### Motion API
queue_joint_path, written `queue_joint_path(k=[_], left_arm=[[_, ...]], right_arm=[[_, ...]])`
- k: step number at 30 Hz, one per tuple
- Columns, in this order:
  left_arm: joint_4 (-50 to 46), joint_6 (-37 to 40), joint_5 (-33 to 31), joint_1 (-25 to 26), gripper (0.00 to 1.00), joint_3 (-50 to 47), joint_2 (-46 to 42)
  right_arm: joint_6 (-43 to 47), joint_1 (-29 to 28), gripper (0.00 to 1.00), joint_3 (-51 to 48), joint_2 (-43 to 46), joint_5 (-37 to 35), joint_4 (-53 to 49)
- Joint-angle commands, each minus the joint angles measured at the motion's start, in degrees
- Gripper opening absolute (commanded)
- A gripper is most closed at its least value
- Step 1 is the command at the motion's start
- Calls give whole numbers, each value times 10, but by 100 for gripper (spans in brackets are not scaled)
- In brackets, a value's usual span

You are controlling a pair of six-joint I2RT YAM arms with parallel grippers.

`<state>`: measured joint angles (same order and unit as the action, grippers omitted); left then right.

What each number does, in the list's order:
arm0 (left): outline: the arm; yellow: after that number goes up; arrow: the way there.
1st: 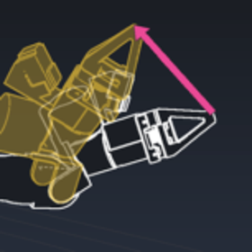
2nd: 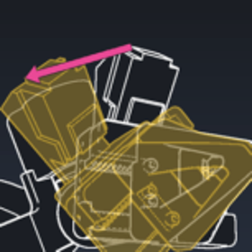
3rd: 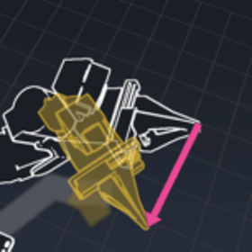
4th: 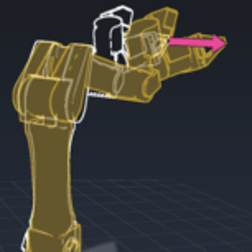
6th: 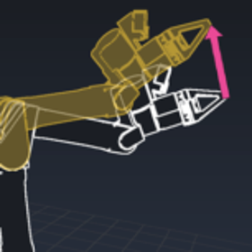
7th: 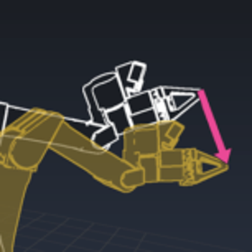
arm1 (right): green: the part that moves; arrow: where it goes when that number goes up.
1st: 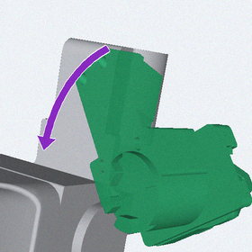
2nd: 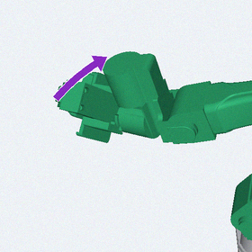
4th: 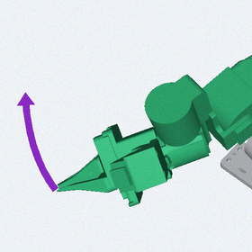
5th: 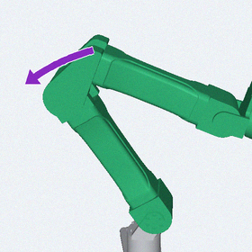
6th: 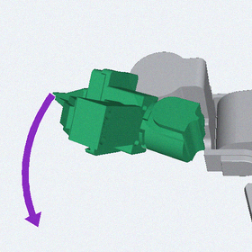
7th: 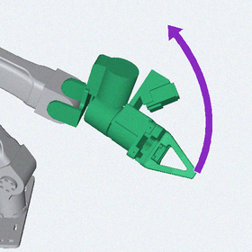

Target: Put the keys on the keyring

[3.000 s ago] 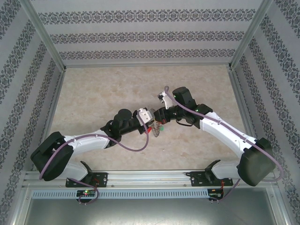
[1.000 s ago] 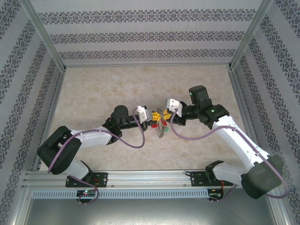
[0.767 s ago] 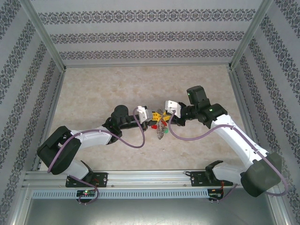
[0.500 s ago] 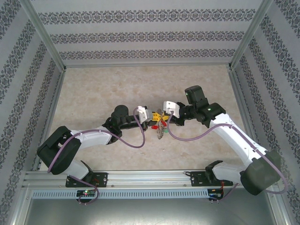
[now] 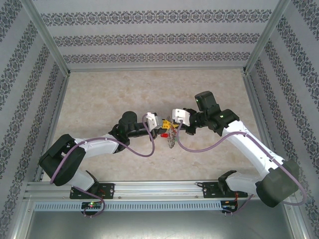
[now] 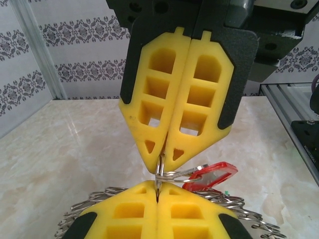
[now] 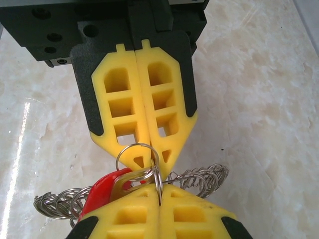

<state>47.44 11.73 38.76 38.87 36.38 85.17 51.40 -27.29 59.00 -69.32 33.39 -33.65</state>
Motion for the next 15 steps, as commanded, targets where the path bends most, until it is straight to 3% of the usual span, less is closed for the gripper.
queue_joint_path(k=[1, 3, 8, 15], left_arm=[[-6, 15, -9, -5, 12, 17, -24], [-11, 16, -17, -5, 23, 13, -26], [-33, 18, -30, -5, 32, 0, -39], [-101, 32, -52, -5, 34, -28, -86]], right_arm=[[2, -7, 0, 13, 6, -15, -1], [-6, -7, 0, 12, 6, -16, 0], [-20, -8, 0, 0, 9, -24, 14], [-47, -13, 0, -11, 7, -43, 36]])
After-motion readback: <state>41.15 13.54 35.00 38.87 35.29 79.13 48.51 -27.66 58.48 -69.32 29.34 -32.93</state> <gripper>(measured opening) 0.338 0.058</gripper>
